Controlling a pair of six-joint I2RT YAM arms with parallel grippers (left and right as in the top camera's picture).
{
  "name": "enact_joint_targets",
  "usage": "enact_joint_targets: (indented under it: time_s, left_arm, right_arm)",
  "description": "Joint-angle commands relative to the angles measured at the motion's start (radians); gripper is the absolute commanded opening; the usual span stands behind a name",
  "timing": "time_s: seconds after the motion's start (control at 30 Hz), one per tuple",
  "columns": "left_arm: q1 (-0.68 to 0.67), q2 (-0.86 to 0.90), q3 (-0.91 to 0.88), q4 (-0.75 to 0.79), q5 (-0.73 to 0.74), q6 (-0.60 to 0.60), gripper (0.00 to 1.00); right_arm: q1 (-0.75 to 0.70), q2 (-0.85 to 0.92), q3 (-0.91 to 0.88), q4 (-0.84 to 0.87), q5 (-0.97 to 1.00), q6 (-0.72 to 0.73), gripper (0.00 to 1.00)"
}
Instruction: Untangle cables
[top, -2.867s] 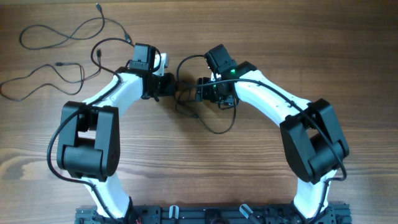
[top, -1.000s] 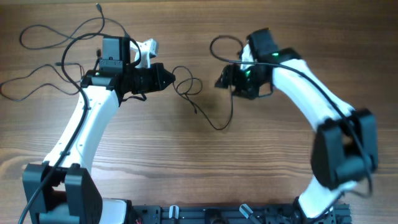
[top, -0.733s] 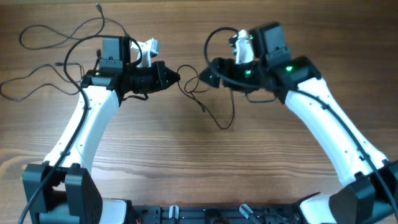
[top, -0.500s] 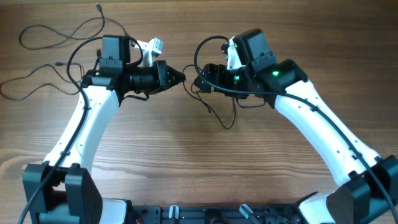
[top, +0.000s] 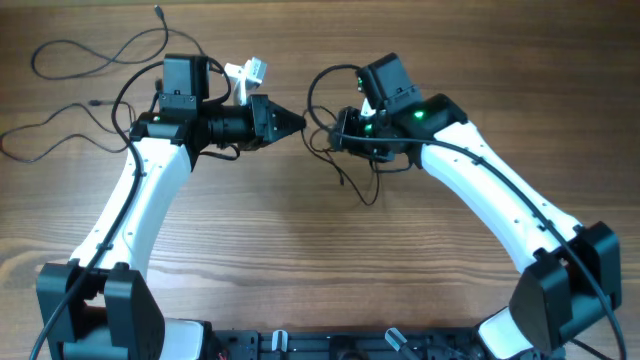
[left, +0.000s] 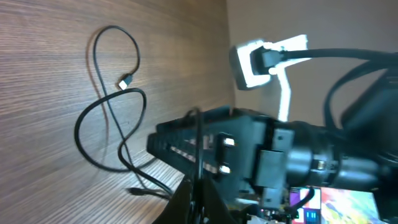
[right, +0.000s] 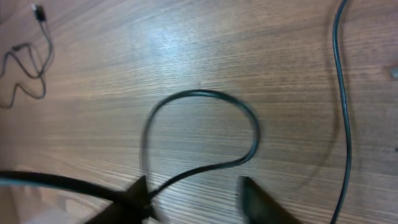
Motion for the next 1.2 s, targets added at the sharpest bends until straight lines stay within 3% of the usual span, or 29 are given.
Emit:
enact_joint_targets:
  time_s: [0.0, 0.03, 0.17, 0.43, 0.53, 0.63, 0.67, 0.73, 0.83, 1.03, 1.17]
  left_arm:
    - [0.031, -0.011, -0.001, -0.005, 0.041, -0.008, 0.04]
    - [0.045, -0.011, -0.001, -0.015, 0.032, -0.008, 0.04]
    - [0.109, -0.011, -0.001, -0.095, -0.077, -0.008, 0.04]
    - [0.177, -0.011, -0.001, -0.237, -0.146, 0.097, 0.04]
    - [0.175, -0.011, -0.001, -0.238, -0.146, 0.098, 0.04]
    - [0.170, -0.011, -0.001, -0.238, -0.146, 0.097, 0.04]
    - [0.161, -0.011, -0.001, -0.239, -0.146, 0.097, 0.08]
    - [0.138, -0.011, -0.001, -0.238, -0.146, 0.097, 0.32]
    - [0.105, -0.011, -0.001, -0.238, -0.145, 0.097, 0.55]
    - [0.091, -0.011, -0.001, -0.198, -0.103, 0.098, 0.72]
    - [0.089, -0.011, -0.001, -0.185, -0.139, 0.098, 0.75]
  right_arm:
    - [-0.005, 0.018, -0.002, -0.045, 0.167, 0.015, 0.10]
    - [-0.012, 0.018, -0.002, -0.071, 0.214, 0.037, 0.04]
    - [-0.048, 0.018, -0.002, -0.157, 0.335, 0.085, 0.04]
    - [-0.133, 0.017, -0.002, -0.198, 0.333, 0.081, 0.04]
    - [-0.141, 0.017, -0.002, -0.187, 0.239, 0.075, 0.04]
    - [-0.140, 0.017, -0.002, -0.103, -0.017, -0.061, 0.04]
    - [-0.140, 0.017, -0.002, -0.069, -0.112, -0.101, 0.04]
    - [-0.140, 0.017, -0.002, -0.010, -0.269, -0.130, 0.04]
    - [-0.139, 0.017, -0.002, 0.037, -0.386, -0.129, 0.04]
    - [-0.124, 0.017, -0.002, 0.041, -0.406, -0.134, 0.04]
    - [-0.123, 0.017, -0.002, 0.060, -0.457, -0.132, 0.04]
